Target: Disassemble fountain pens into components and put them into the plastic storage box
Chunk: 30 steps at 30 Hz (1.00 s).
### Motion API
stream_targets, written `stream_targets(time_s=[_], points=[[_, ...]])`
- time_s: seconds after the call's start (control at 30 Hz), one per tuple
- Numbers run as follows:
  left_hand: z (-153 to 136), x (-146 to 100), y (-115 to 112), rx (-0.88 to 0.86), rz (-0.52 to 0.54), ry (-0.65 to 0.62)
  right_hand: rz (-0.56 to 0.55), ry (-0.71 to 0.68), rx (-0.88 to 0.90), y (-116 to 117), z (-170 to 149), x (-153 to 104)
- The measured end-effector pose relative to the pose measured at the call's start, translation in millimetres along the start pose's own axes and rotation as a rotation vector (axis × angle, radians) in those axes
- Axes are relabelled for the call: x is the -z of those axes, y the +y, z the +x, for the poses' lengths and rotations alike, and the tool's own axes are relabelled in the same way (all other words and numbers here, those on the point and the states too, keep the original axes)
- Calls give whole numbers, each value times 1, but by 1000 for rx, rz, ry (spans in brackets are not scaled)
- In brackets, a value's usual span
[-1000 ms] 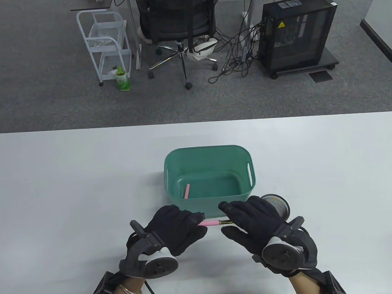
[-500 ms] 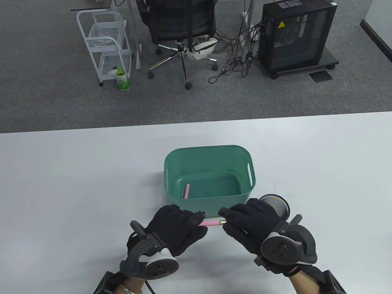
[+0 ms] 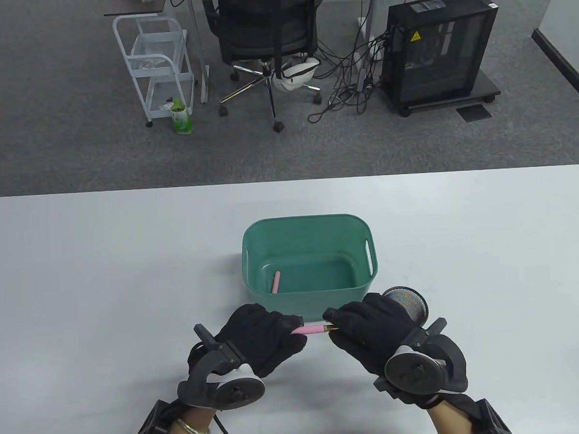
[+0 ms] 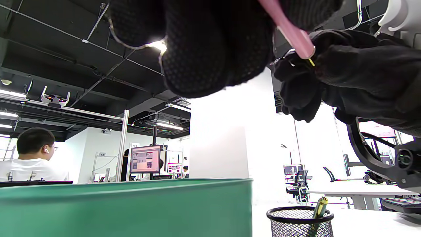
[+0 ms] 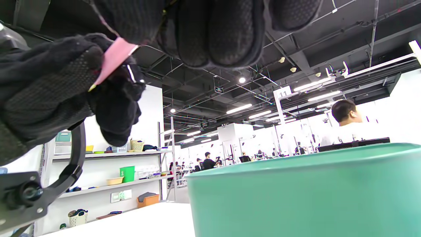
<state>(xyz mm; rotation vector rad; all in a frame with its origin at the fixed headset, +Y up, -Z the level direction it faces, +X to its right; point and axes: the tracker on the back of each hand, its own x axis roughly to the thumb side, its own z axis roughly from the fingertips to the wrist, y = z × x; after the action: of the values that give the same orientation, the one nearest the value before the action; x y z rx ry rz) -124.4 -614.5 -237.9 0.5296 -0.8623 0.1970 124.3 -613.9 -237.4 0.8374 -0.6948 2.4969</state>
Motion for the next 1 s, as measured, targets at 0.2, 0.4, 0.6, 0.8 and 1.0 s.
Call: stream_targets(time_s=[0.2, 0.4, 0.6, 0.8, 1.0], points=[[-1, 0, 0, -7, 1, 2, -5, -7, 0, 0, 1, 0], [-3, -1, 0, -12, 15, 9, -19, -14, 6, 0, 1, -1], [-3, -2, 1, 0, 25, 11, -26, -11, 7, -1, 1, -1], [-1, -2, 1, 21, 29, 11, -33, -17, 9, -1, 1, -1], [0, -2, 1, 25, 33, 11, -36, -19, 9, 0, 1, -1]])
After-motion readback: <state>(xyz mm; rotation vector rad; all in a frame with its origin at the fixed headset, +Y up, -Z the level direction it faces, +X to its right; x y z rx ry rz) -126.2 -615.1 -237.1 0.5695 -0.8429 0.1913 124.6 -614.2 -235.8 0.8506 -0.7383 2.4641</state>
